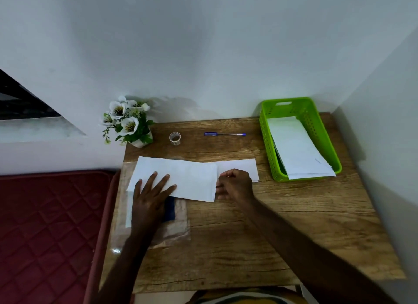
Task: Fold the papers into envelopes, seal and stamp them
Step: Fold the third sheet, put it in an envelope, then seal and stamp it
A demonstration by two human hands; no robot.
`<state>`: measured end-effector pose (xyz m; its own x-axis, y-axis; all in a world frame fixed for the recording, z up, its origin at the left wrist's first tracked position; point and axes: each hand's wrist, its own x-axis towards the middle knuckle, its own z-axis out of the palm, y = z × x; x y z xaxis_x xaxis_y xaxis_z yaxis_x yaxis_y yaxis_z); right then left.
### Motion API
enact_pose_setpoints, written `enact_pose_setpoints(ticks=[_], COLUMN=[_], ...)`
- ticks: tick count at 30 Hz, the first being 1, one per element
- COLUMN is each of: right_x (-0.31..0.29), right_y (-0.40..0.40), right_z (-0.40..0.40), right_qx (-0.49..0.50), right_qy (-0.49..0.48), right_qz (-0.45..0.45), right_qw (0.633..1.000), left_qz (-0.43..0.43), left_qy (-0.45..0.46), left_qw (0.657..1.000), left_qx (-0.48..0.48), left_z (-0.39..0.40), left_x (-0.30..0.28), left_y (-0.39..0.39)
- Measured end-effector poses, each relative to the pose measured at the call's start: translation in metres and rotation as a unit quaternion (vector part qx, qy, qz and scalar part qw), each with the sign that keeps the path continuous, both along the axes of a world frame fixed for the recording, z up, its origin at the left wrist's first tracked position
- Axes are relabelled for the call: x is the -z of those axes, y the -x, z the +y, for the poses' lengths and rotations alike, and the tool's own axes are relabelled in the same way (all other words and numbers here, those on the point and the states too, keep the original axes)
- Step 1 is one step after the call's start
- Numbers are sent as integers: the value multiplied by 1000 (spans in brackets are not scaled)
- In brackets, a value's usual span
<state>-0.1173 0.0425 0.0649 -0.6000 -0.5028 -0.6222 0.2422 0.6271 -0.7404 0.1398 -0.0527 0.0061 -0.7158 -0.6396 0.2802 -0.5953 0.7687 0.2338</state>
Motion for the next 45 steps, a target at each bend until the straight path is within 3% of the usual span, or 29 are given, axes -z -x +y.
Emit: enact_pose_setpoints(ticks=[3,6,9,12,18,34,41,45], right_x=[10,16,16,16,22,33,31,27], right_y=[2,8,15,17,21,47,51,46], right_z=[4,10,18,26,30,21,27,31], right_qx=[10,24,34,33,47,108,91,41], right_qy=[0,-17,-47,-84,-134,-46,-45,-55], right_qz=[66,162,204,211,205,107,142,206], right_qw=[998,986,977,973,968,987,985,976], left_qz=[5,54,94,90,-58,-54,-57,-63], left_qy=[-9,-19,-42,-85,-149,-135,-130,-132], left_qw=[1000,997,991,987,976,977,977,977], left_qx=[-13,-46,-82,-103,-149,-157,-160,-158], left_z=[3,13,27,38,46,46,44,45], left_x=[3,0,-5,-5,11,9,11,11], left_y=[0,10,40,79,113,114,113,114])
